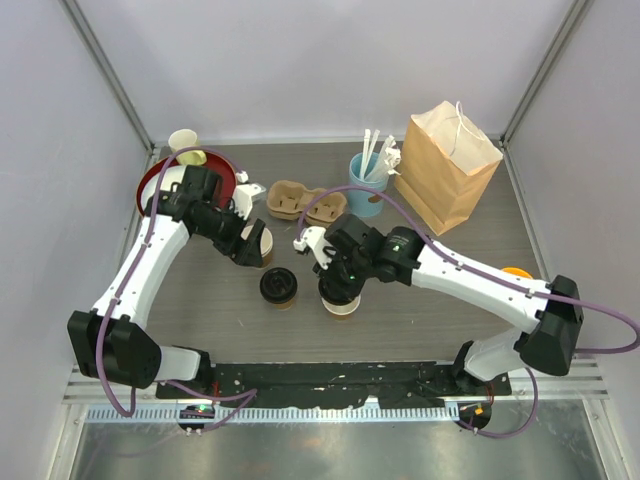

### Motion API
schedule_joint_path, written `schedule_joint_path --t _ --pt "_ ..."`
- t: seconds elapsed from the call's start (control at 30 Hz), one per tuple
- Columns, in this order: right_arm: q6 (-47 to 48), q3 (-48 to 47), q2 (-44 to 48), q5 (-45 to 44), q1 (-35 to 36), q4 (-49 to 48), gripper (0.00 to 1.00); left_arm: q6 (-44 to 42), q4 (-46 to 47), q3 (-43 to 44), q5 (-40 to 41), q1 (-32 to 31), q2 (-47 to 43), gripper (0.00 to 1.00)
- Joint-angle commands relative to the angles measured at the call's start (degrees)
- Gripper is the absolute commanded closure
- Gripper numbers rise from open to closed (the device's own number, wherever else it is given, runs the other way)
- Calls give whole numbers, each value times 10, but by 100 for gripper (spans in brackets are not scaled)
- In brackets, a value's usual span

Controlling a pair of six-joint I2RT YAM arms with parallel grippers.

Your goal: Pack the takeout coffee

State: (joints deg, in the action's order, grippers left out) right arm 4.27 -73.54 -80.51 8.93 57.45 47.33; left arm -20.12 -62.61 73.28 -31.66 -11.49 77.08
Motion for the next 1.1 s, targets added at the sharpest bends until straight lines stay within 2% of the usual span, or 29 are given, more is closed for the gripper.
schedule_joint_path --t 0.0,0.5,1.07 --pt "-13 2 -19 -14 10 -15 99 -5 2 14 -9 3 -8 23" --pt "-5 16 -60 -18 11 -37 99 -6 0 13 -9 2 -9 23" --pt "0 -21 -84 -42 25 28 99 -7 -4 17 -8 3 -8 23"
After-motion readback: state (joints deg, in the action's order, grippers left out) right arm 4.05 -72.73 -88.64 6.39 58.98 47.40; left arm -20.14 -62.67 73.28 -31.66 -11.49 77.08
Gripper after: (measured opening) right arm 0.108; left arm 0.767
